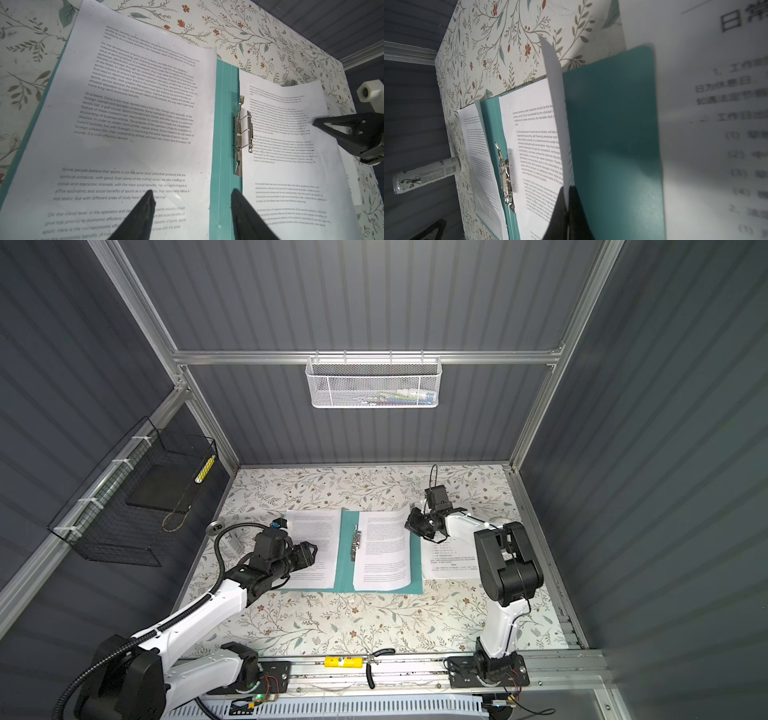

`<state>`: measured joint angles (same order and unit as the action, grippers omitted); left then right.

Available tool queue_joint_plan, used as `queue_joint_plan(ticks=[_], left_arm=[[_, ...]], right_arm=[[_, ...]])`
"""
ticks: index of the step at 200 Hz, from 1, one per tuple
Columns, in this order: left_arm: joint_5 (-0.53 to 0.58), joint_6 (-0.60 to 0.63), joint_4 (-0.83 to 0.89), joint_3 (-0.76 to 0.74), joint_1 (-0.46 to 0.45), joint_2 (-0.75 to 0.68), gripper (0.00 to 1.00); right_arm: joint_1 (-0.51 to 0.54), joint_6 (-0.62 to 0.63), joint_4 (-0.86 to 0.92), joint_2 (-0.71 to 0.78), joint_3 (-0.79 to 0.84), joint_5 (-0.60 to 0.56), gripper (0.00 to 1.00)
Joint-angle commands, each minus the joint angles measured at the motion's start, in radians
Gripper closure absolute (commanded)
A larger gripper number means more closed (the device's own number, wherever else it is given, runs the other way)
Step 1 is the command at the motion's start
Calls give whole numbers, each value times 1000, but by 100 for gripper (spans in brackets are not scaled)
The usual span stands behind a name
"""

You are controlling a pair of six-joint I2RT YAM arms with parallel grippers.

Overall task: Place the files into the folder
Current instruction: 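Lower the printed sheet onto the folder beside the metal clip with the right gripper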

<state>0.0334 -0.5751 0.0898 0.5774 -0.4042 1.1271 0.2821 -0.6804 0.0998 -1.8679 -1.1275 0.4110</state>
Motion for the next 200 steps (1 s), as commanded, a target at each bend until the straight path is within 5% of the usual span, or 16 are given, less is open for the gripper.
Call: queue_joint_plan(ticks=[1, 34, 66, 105, 200], left_arm=[[-7, 9, -2, -11, 7, 10, 40], [-3, 8, -2, -10, 7, 12, 40], [-3, 7, -5, -9, 6, 15, 40], [2, 7, -2, -8, 7, 8, 39], [-7, -1, -21, -14, 7, 17, 39]], right_arm=[[-3, 0, -3, -12, -19, 20, 100], [-3, -13, -25, 8, 1, 22, 100], [-3, -5, -20, 26, 6, -11, 73], [-3, 9, 7, 34, -2, -19, 57], [-1, 35, 75, 68, 6, -59, 46]])
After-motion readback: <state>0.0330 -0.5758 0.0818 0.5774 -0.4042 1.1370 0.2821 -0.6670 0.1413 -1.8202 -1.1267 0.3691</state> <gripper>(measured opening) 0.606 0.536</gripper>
